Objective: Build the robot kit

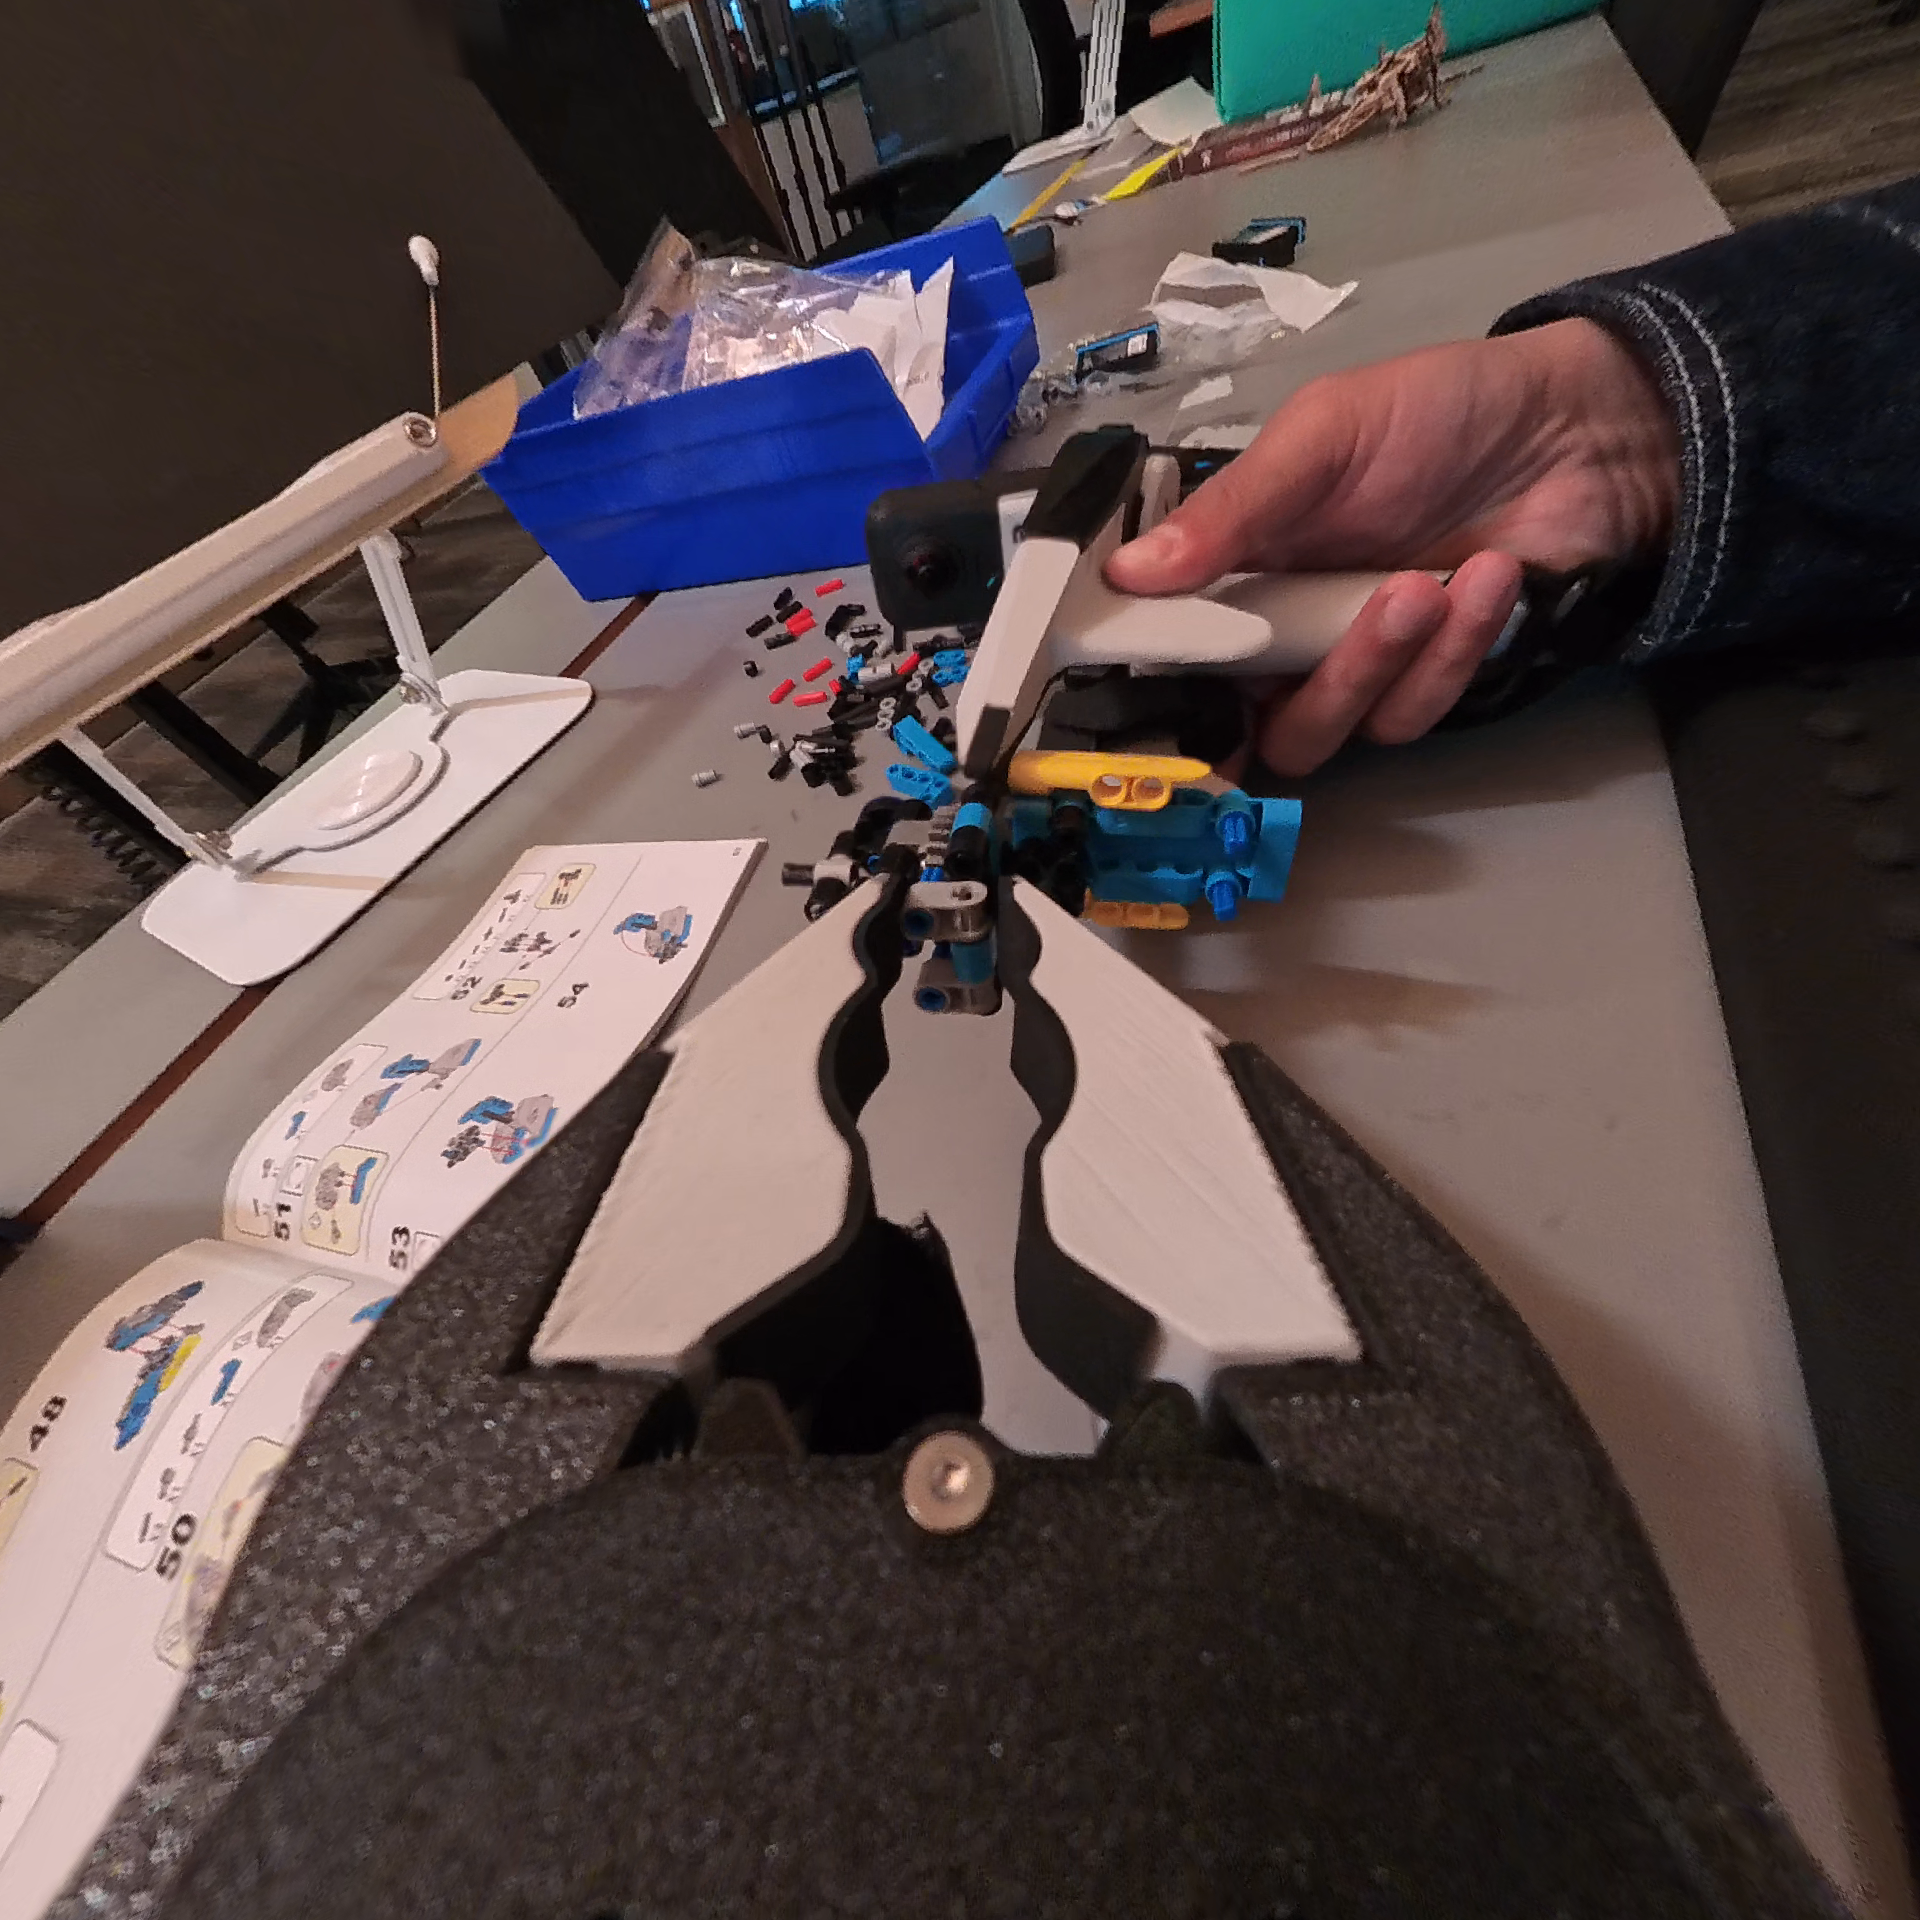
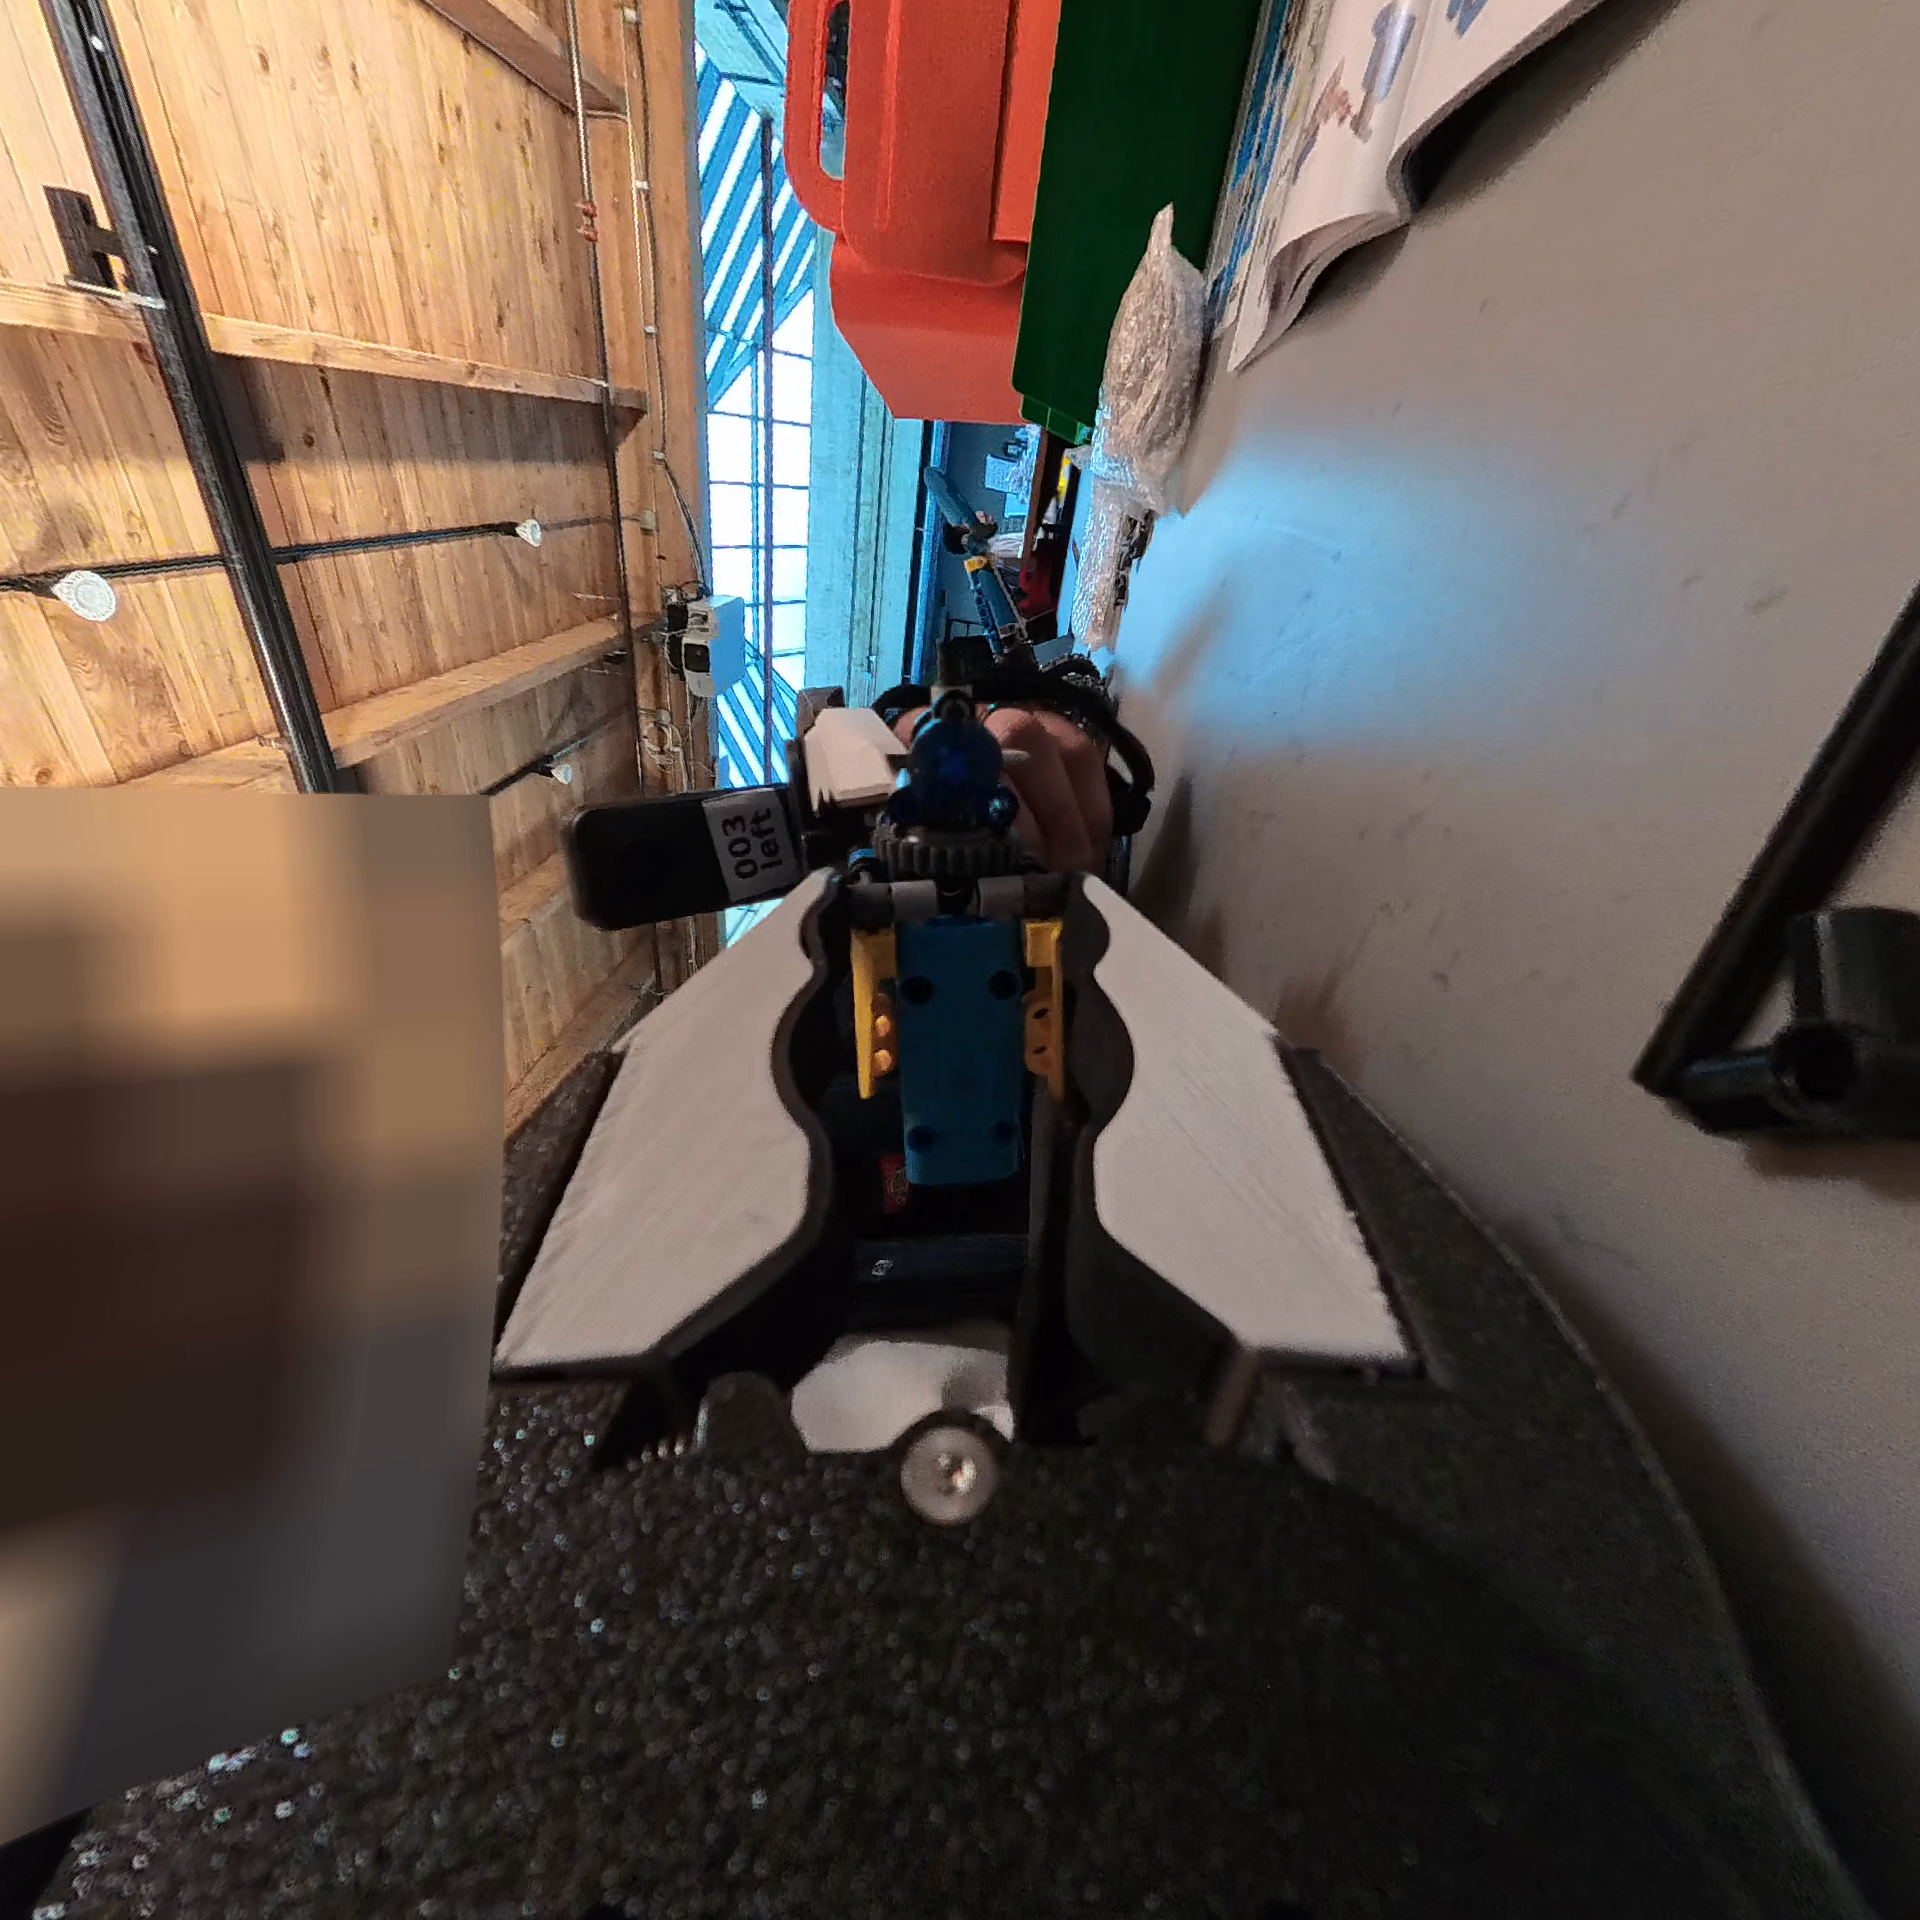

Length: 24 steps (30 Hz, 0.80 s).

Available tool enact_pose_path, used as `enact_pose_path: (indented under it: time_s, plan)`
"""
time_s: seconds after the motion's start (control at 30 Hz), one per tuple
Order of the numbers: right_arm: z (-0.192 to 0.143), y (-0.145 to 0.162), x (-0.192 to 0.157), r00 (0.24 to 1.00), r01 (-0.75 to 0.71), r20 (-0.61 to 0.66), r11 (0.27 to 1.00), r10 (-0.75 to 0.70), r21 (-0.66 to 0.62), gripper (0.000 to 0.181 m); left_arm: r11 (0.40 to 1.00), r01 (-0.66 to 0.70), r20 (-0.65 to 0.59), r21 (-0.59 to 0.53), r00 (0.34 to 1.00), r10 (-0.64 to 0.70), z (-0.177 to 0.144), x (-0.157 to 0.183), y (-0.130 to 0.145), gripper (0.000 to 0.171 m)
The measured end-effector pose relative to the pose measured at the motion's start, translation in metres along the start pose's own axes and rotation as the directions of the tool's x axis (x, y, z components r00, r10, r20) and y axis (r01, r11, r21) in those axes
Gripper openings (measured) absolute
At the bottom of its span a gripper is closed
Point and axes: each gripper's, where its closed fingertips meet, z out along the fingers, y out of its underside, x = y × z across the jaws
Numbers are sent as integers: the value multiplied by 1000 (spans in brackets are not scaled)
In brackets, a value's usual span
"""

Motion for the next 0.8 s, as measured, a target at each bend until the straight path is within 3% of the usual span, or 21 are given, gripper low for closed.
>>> enact_pose_path:
  time_s: [0.1, 0.37, 0.57, 0.8]
  plan:
    - [0, 2, -3, 1000, -8, 24, 1000, 9, -16, 39, 1000, 18, -4, 13, 1000, -17, 0, 1, -3, 16]
    - [5, 9, -14, 994, -30, 102, 998, 36, -57, 42, 973, 210, -169, 92, 967, -193, -6, 3, -14, 14]
    - [6, 9, -4, 999, -32, 37, 998, 34, -47, 43, 983, 182, -165, 31, 971, -175, -6, 3, -3, 15]
    - [6, 0, 0, 1000, -10, 7, 1000, 10, -7, 41, 946, 324, -194, 7, 928, -317, -1, -3, 2, 15]
